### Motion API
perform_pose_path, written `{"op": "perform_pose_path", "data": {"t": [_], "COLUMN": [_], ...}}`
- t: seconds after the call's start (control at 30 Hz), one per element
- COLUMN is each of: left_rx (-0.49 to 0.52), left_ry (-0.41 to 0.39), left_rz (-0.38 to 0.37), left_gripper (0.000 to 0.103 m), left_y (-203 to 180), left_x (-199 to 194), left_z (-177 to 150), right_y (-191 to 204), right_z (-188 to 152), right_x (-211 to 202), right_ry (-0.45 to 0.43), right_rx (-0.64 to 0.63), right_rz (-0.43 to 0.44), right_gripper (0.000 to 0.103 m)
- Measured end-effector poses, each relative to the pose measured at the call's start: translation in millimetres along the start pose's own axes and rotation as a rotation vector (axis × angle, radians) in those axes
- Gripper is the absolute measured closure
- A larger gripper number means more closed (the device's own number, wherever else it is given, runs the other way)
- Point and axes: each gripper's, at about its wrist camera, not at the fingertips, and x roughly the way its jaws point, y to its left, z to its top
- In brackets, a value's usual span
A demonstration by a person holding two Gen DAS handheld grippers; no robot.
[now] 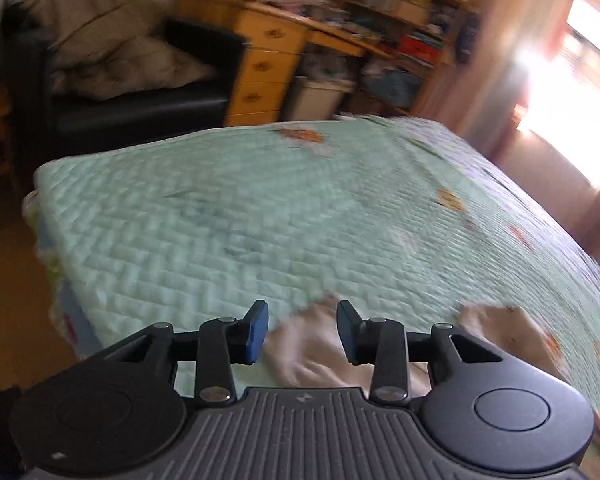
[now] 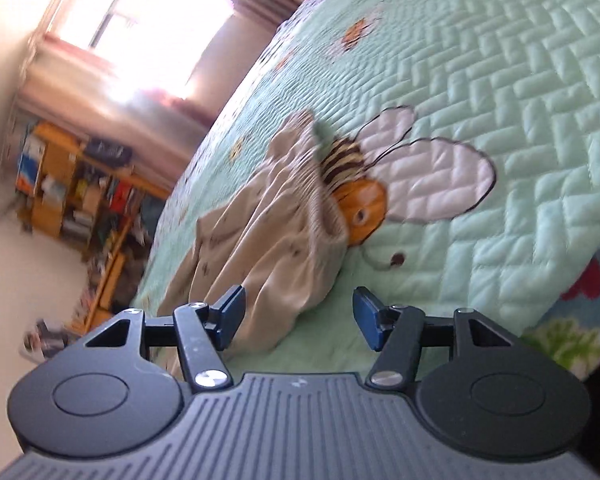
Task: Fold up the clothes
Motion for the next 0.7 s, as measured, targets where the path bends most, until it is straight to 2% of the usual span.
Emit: {"op": "perform_pose_path", "data": {"t": [0.1, 0.2, 0.23, 0.27, 0.3, 0.33, 0.43, 0.47, 0.53, 0.63, 0.7], "left_rx": [0.090, 0.214, 0.253, 0.289, 0.322, 0.356, 0.487, 0.531, 0.575, 0.561, 0.546], "left_ry": [0.026, 0.067, 0.077, 0.084, 0.091, 0.102, 0.135, 0.145, 0.187, 0.212, 0.207], "left_rz": [-0.080, -0.172, -0.190, -0.210, -0.229, -0.246, -0.275, -0.255, -0.231, -0.215, -0.222], "left_gripper": [0.041, 0.034, 0.034, 0.033, 0.033, 0.033, 0.022, 0.022, 0.021, 0.021, 0.021], "left_y": [-35.3, -74.9, -87.9, -99.6, -109.8, -119.3, -145.3, -152.1, -158.7, -156.0, -151.4], "left_x": [-6.5, -4.6, -3.2, -1.4, 0.9, 3.0, 14.0, 19.4, 32.2, 41.9, 38.2], "left_z": [-12.7, -30.5, -37.3, -43.4, -49.3, -54.4, -68.4, -71.9, -75.7, -77.0, -77.6], "right_y": [-3.3, 1.2, 4.2, 5.6, 6.6, 7.5, 9.8, 14.1, 24.1, 14.4, 2.5], "right_z": [2.1, 3.8, 4.3, 6.2, 8.5, 10.8, 25.0, 32.7, 53.9, 75.0, 73.8], "right_x": [16.9, 36.0, 42.2, 47.1, 51.6, 56.0, 43.5, 36.2, 21.9, 24.0, 33.9], "right_ry": [-0.022, -0.038, -0.035, -0.013, 0.015, 0.042, 0.092, 0.089, 0.057, 0.050, 0.075], "right_rx": [0.001, -0.055, -0.081, -0.078, -0.066, -0.054, 0.229, 0.310, 0.366, 0.374, 0.345], "right_rz": [0.007, 0.026, 0.025, 0.025, 0.026, 0.027, 0.275, 0.368, 0.477, 0.430, 0.293], "right_gripper": [0.041, 0.042, 0.046, 0.063, 0.096, 0.094, 0.094, 0.094, 0.094, 0.094, 0.094]}}
